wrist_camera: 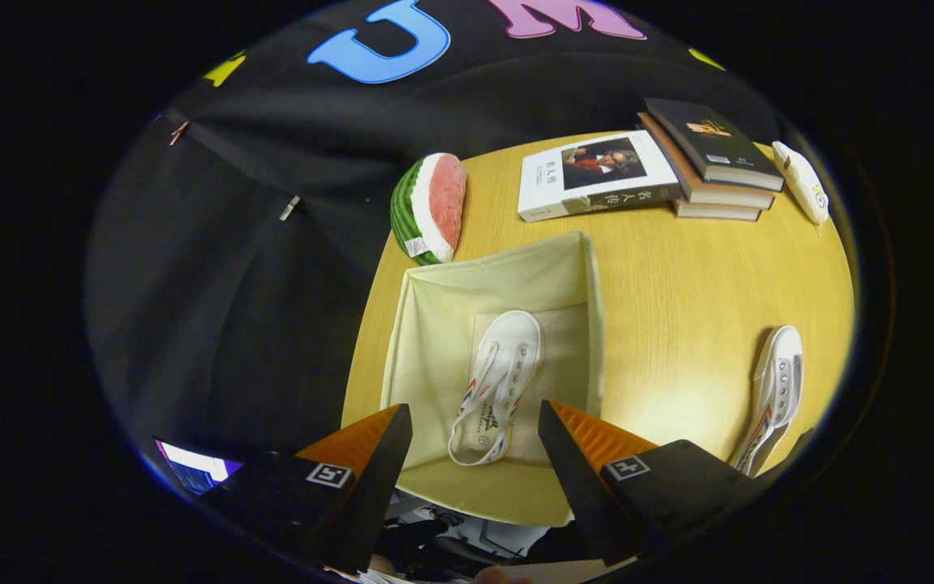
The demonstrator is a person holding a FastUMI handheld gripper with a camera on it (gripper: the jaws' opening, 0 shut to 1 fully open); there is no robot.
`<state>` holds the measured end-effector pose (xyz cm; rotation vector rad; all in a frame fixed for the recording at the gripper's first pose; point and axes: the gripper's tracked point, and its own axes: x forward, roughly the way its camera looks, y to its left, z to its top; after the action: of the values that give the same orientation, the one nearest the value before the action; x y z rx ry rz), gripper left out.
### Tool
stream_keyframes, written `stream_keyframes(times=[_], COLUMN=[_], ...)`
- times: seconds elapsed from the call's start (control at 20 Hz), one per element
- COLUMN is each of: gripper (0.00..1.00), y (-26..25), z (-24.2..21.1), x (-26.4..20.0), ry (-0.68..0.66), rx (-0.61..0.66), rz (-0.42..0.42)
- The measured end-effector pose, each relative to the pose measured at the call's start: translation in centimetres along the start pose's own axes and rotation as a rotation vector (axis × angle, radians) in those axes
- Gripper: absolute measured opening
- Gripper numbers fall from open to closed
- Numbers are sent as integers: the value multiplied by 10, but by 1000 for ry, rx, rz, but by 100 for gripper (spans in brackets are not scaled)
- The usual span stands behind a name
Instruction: Open the storage box then place both shoes into the box .Put the left shoe in first, then the right shoe, with the right side of both shoes facing outward in a uniform manner.
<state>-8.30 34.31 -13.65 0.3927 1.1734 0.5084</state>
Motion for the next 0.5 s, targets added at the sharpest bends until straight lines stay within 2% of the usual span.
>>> stream_keyframes(times=[0.25,0.5], gripper=[97,97], y=[-60,-167], z=[4,-12], x=[-61,-112], ry=[-107,-173], rx=[-71,-80], rz=[-47,-201])
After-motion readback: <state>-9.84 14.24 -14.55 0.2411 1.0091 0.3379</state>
